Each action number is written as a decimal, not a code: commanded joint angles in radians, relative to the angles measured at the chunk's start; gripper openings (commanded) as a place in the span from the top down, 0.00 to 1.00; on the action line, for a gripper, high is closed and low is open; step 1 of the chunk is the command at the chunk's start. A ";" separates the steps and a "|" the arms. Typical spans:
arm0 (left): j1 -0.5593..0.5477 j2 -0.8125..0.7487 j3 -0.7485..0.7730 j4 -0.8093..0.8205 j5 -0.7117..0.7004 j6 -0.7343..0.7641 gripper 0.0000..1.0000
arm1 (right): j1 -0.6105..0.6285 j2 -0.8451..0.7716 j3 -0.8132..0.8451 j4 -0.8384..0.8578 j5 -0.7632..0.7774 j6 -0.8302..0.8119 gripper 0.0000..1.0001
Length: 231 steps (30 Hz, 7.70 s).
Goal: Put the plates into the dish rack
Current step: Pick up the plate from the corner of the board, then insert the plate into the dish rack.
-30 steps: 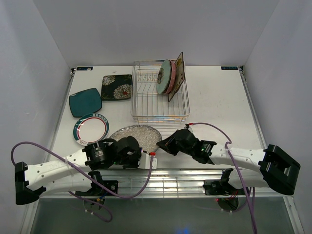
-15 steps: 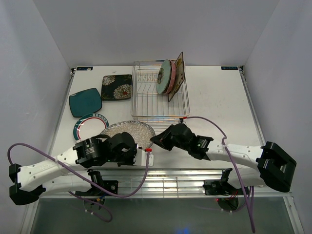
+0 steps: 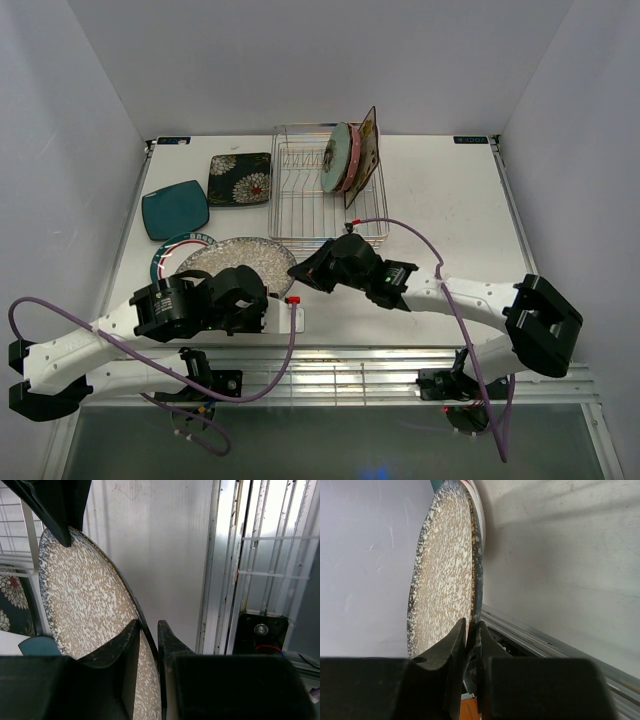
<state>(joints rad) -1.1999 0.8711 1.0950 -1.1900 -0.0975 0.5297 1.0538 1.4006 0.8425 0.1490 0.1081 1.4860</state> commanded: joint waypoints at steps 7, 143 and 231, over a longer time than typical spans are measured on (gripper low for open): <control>-0.007 -0.015 0.088 0.190 -0.082 0.039 0.93 | 0.034 0.055 0.254 0.239 -0.128 -0.124 0.92; 0.270 0.983 -0.096 2.354 -0.119 0.417 1.00 | -0.247 0.156 0.946 -0.259 0.536 -1.208 0.92; 0.480 0.819 -0.196 2.397 0.173 -0.255 1.00 | -0.229 0.342 1.032 0.049 0.821 -1.642 0.92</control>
<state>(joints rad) -0.7380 1.7435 0.8768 1.1728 0.0109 0.3019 0.8116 1.7840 1.7691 -0.0196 0.9436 -0.1173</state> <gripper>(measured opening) 0.198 0.089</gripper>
